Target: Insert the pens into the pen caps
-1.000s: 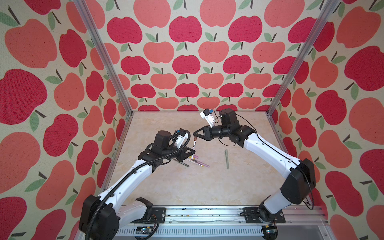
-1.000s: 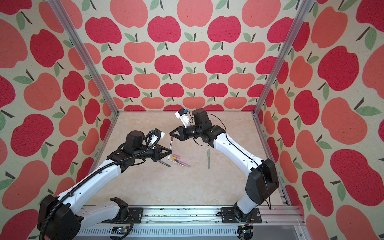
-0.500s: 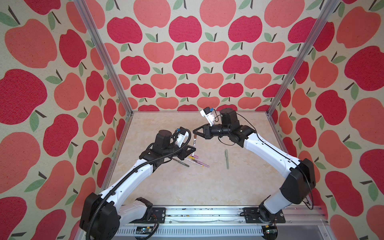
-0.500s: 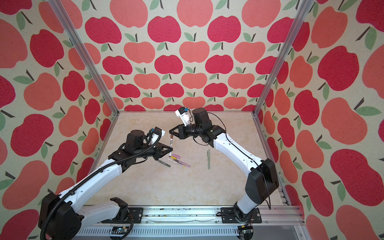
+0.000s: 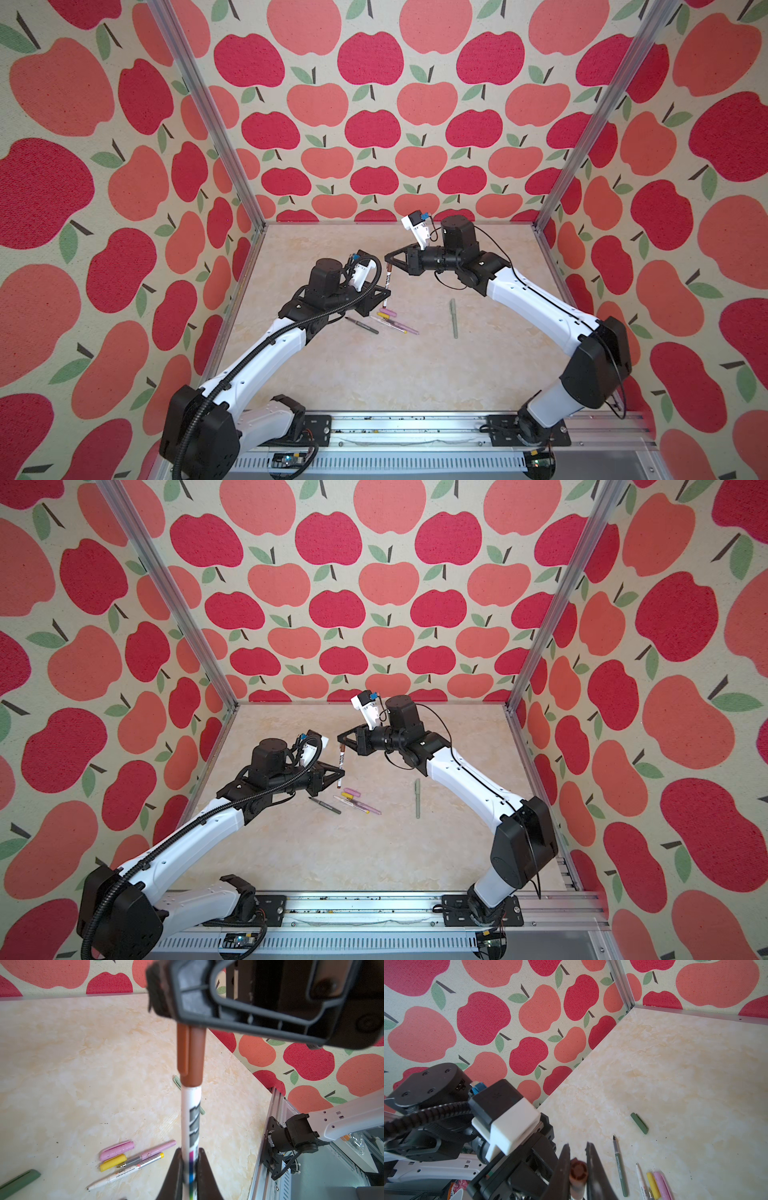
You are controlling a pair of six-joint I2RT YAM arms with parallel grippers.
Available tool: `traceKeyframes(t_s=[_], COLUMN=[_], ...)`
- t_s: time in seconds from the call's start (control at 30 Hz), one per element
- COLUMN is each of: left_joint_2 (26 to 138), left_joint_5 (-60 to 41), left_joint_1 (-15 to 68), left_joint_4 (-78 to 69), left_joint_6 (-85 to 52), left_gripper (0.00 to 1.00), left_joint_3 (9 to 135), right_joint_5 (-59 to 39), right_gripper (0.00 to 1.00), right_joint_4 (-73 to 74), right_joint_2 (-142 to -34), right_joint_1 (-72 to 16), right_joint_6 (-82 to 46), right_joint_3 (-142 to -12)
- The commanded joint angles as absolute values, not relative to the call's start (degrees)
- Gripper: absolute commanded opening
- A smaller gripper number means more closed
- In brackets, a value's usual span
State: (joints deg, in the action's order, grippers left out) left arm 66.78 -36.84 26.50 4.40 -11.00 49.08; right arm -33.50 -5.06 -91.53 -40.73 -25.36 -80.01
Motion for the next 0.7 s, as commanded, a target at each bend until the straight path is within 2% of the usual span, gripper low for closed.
traceKeyframes(t_s=[0.0, 0.67], left_joint_2=[66.7, 69.4], left_joint_5=[-34.8, -34.1], left_joint_1=[24.9, 22.9], left_joint_4=[-9.8, -15.4], left_joint_6=[-11.5, -11.6], left_gripper=[0.0, 0.0], left_joint_3=[55.5, 60.2], right_joint_5=[-36.2, -36.2], right_gripper=[0.08, 0.08], right_joint_4=[-13.5, -9.4], right_joint_2=[-93.4, -94.2], right_joint_1=[-42.5, -45.3], right_joint_6=[-26.1, -29.2], right_joint_3=[-76.3, -68.9])
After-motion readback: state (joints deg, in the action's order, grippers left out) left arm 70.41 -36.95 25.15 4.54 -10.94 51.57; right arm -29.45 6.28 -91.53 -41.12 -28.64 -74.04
